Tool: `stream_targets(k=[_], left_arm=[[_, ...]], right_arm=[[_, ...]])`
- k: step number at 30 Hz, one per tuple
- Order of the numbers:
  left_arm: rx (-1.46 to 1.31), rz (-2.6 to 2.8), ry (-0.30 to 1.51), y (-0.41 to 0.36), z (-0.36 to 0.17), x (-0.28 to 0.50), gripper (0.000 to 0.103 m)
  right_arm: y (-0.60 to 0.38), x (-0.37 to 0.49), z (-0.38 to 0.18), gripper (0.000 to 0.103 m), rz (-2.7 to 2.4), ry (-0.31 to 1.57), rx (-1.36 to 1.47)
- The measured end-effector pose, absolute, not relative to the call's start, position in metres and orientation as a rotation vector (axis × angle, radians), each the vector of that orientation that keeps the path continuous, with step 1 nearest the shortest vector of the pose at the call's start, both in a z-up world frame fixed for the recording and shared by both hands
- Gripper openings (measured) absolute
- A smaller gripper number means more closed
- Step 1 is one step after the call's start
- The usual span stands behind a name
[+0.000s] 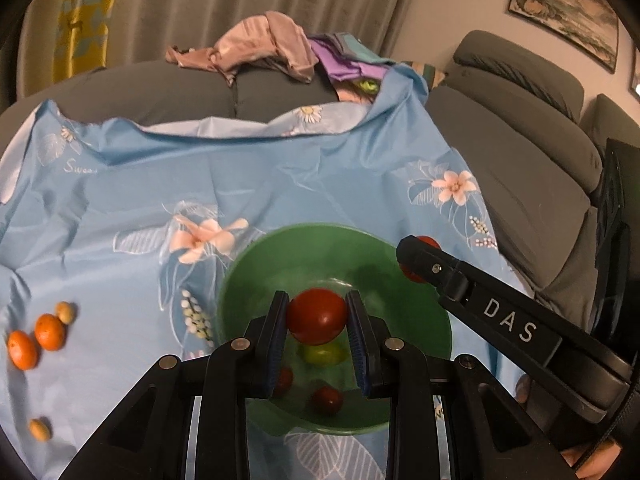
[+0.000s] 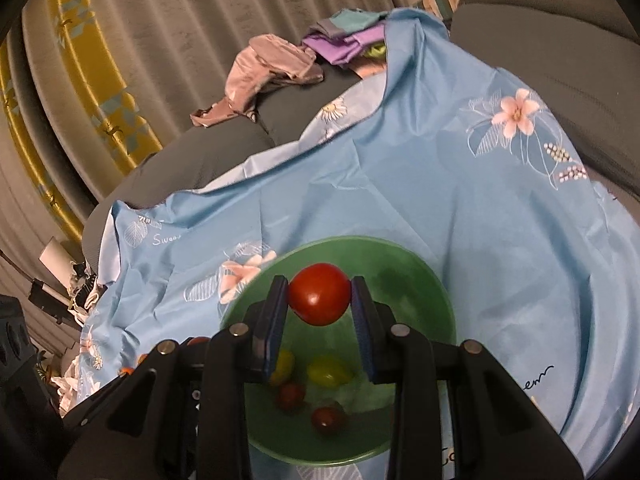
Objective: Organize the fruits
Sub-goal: 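Carry the tomato over the green bowl and open the right tool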
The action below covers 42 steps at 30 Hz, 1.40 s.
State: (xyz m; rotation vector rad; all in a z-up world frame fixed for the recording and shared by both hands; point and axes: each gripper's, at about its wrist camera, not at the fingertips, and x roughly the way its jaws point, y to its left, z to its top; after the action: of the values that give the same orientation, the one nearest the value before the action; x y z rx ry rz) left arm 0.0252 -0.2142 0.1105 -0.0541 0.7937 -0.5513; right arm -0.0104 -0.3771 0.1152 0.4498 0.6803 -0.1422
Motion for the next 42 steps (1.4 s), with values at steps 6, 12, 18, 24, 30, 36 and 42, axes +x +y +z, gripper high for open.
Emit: stream_targets(k=[6, 12, 18, 24, 30, 36, 42], left_arm=[[-0.043, -0.546, 0.823, -0.222, 0.103, 0.028, 0.029], [-0.036, -0.541, 0.856, -0.228, 0.093, 0.032, 0.029], [-0.032, -0.530, 0.882, -0.231, 0.085, 0.037, 0.029], [-0.036, -0.531, 0.905, -0.232, 0.078, 0.038, 0.029], [-0.042, -0.530, 0.928, -0.233, 0.071, 0.040, 0.029], [-0.055, -0.519, 0.933, -0.231, 0.068, 0.042, 0.029], [-0.010, -0.525, 0.899, -0.233, 0.073, 0.037, 0.032]], right_arm=[[-0.384, -0.004, 0.104, 0.034, -0.152, 0.728, 0.463], [-0.385, 0.001, 0.098, 0.033, -0.147, 0.755, 0.461], [-0.387, 0.003, 0.097, 0.033, -0.132, 0.755, 0.461], [-0.385, 0.005, 0.095, 0.032, -0.129, 0.763, 0.449], [-0.387, 0.007, 0.092, 0.033, -0.152, 0.781, 0.445], [-0.388, 0.008, 0.091, 0.034, -0.161, 0.787, 0.444], [-0.387, 0.007, 0.092, 0.034, -0.162, 0.782, 0.444]])
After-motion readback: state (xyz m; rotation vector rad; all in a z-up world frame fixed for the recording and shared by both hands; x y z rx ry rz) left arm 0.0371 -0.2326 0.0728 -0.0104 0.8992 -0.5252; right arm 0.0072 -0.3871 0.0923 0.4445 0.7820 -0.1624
